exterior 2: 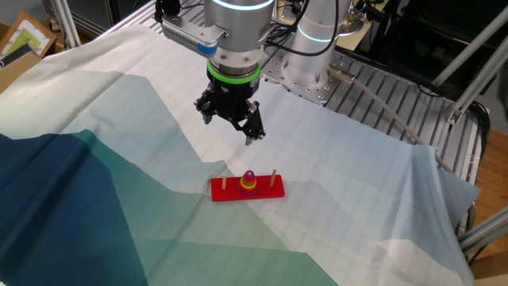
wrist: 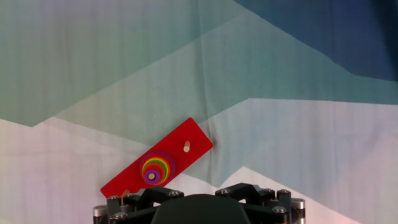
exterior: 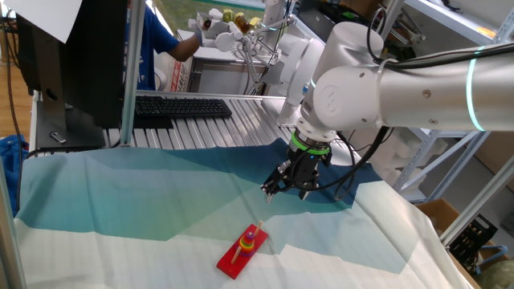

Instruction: Take out one Hanoi block and throw it aside

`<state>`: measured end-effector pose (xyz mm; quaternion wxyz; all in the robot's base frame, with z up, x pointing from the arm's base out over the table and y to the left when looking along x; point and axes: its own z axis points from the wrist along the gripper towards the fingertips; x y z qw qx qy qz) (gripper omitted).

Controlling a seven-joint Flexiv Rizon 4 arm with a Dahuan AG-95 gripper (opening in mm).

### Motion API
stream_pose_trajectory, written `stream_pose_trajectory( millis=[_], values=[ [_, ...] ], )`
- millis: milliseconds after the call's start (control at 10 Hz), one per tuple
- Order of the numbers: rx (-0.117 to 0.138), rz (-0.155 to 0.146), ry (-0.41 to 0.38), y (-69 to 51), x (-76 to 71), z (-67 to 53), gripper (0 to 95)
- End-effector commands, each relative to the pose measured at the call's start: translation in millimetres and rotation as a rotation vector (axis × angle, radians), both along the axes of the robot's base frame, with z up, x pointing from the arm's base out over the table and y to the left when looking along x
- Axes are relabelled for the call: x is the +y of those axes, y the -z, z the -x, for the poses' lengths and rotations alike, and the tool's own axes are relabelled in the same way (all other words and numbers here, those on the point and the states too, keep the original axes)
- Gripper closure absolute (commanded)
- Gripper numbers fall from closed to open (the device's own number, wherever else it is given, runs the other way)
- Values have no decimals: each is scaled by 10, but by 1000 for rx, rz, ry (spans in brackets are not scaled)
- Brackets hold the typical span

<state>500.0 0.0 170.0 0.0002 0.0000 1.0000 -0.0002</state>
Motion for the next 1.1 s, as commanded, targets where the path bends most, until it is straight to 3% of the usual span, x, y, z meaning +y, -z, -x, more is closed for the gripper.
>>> stream_pose_trajectory(
  millis=[100, 1100],
  values=[
    [-19, 6, 188, 0, 0, 0, 950],
    [-11, 6, 188, 1, 0, 0, 950]
  ],
)
